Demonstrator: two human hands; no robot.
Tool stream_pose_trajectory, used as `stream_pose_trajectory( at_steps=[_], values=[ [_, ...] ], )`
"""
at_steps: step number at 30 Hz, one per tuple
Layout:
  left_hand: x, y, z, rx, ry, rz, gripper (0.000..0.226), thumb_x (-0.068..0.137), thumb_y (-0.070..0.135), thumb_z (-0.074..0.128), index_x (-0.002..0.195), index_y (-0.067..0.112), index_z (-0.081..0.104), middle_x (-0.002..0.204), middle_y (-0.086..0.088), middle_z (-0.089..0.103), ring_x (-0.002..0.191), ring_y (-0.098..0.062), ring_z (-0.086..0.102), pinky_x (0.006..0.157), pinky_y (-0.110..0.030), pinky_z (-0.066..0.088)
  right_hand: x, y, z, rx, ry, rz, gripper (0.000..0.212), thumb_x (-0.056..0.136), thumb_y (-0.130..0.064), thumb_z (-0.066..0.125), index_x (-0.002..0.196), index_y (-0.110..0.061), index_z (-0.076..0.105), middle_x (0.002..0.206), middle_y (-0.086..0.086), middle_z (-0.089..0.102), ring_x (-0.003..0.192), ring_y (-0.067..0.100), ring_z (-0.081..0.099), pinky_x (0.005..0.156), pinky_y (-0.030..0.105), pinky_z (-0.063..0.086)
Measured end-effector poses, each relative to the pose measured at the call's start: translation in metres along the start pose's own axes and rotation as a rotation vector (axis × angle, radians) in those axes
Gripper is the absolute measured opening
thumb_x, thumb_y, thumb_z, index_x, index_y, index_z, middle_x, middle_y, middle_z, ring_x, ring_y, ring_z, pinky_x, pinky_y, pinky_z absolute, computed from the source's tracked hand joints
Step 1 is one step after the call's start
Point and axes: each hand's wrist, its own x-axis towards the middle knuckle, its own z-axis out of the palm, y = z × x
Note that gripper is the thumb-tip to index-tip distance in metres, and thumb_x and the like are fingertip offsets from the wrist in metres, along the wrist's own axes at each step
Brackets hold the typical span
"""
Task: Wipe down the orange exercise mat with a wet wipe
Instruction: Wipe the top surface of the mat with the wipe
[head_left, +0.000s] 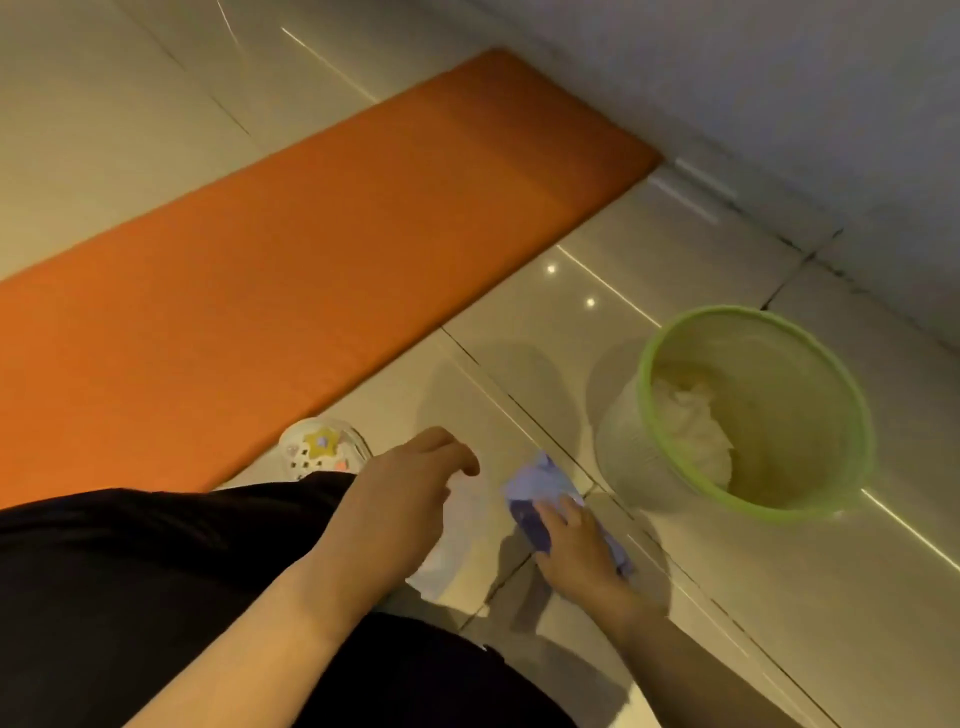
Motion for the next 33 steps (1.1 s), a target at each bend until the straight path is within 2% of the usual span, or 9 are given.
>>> stream_pose_trajectory(
  at_steps=[4, 7, 11, 17, 21, 24, 27, 30, 33],
  values=[
    [0.004, 0.001, 0.003, -0.001, -0.039, -0.012, 0.035, 0.084, -0.012, 0.062, 0.103, 0.015, 0.072, 0.111, 0.002, 0.066, 0.093, -0.024, 0.066, 0.065, -0.023, 0.038, 0.003, 0.023, 0.054, -0.216, 0.087, -0.094, 0.09, 0.038, -0.019, 0.097, 0.124, -0.02, 0.067, 0.136, 0.016, 0.057, 0.125, 0.038, 0.049, 0.079, 0.056, 0.056],
    [0.014, 0.002, 0.005, 0.008, -0.017, -0.081, 0.034, 0.092, -0.005, 0.055, 0.114, 0.017, 0.069, 0.122, 0.006, 0.06, 0.105, -0.019, 0.059, 0.066, -0.012, 0.033, 0.01, 0.023, 0.054, -0.246, 0.08, -0.075, 0.091, 0.037, -0.001, 0.093, 0.122, -0.018, 0.069, 0.132, 0.019, 0.061, 0.124, 0.041, 0.053, 0.08, 0.061, 0.053],
    [0.021, -0.003, 0.003, 0.034, -0.029, -0.128, 0.036, 0.092, -0.004, 0.055, 0.116, 0.019, 0.069, 0.123, 0.007, 0.06, 0.095, -0.011, 0.055, 0.06, -0.008, 0.032, 0.026, 0.035, 0.031, -0.269, 0.105, -0.049, 0.098, 0.034, 0.006, 0.091, 0.126, -0.015, 0.066, 0.134, 0.02, 0.058, 0.116, 0.044, 0.06, 0.077, 0.062, 0.052],
    [0.022, -0.001, 0.001, 0.001, -0.01, -0.118, 0.038, 0.09, -0.007, 0.053, 0.113, 0.019, 0.07, 0.121, 0.01, 0.06, 0.087, -0.005, 0.049, 0.062, -0.006, 0.034, 0.054, 0.068, 0.011, -0.262, 0.151, 0.014, 0.107, 0.048, 0.006, 0.088, 0.142, -0.02, 0.045, 0.143, 0.019, 0.05, 0.125, 0.044, 0.052, 0.079, 0.063, 0.049],
    [0.021, 0.002, 0.002, 0.009, -0.021, -0.092, 0.041, 0.086, -0.013, 0.056, 0.111, 0.016, 0.071, 0.119, 0.004, 0.063, 0.083, -0.009, 0.053, 0.061, -0.006, 0.029, 0.059, 0.069, 0.0, -0.319, 0.123, 0.002, 0.081, 0.096, -0.007, 0.053, 0.157, -0.03, 0.005, 0.164, 0.006, -0.005, 0.15, 0.029, 0.0, 0.113, 0.053, 0.021],
    [0.02, 0.002, -0.001, 0.016, 0.005, -0.075, 0.044, 0.08, -0.019, 0.058, 0.108, 0.012, 0.073, 0.116, -0.002, 0.065, 0.084, -0.02, 0.066, 0.061, -0.019, 0.041, 0.055, 0.061, -0.004, -0.318, 0.133, -0.002, 0.082, 0.091, -0.012, 0.063, 0.156, -0.027, 0.016, 0.164, 0.009, 0.004, 0.149, 0.031, 0.009, 0.11, 0.052, 0.025],
    [0.019, 0.006, -0.008, 0.028, 0.045, -0.042, 0.044, 0.08, -0.018, 0.061, 0.109, 0.013, 0.072, 0.117, -0.002, 0.064, 0.085, -0.023, 0.069, 0.066, -0.036, 0.054, 0.05, 0.045, -0.012, -0.119, 0.255, -0.043, 0.067, 0.074, -0.003, 0.075, 0.136, -0.016, 0.054, 0.146, 0.017, 0.042, 0.133, 0.038, 0.042, 0.093, 0.052, 0.039],
    [0.017, 0.014, -0.019, 0.009, 0.104, -0.056, 0.042, 0.087, -0.011, 0.061, 0.116, 0.019, 0.07, 0.125, 0.005, 0.058, 0.093, -0.019, 0.065, 0.074, -0.038, 0.053, 0.036, 0.001, -0.039, 0.36, 0.241, -0.135, 0.052, 0.09, -0.015, 0.066, 0.139, -0.02, 0.048, 0.141, 0.001, 0.045, 0.132, 0.018, 0.041, 0.101, 0.03, 0.037],
    [0.011, 0.023, -0.036, -0.097, 0.169, -0.091, 0.041, 0.09, -0.004, 0.062, 0.116, 0.027, 0.068, 0.123, 0.017, 0.053, 0.097, -0.006, 0.059, 0.074, -0.02, 0.046, 0.002, -0.058, -0.085, 0.837, 0.132, -0.384, 0.059, 0.087, -0.021, 0.07, 0.134, -0.048, 0.045, 0.147, -0.012, 0.041, 0.134, 0.0, 0.035, 0.105, 0.018, 0.031]
  ],
)
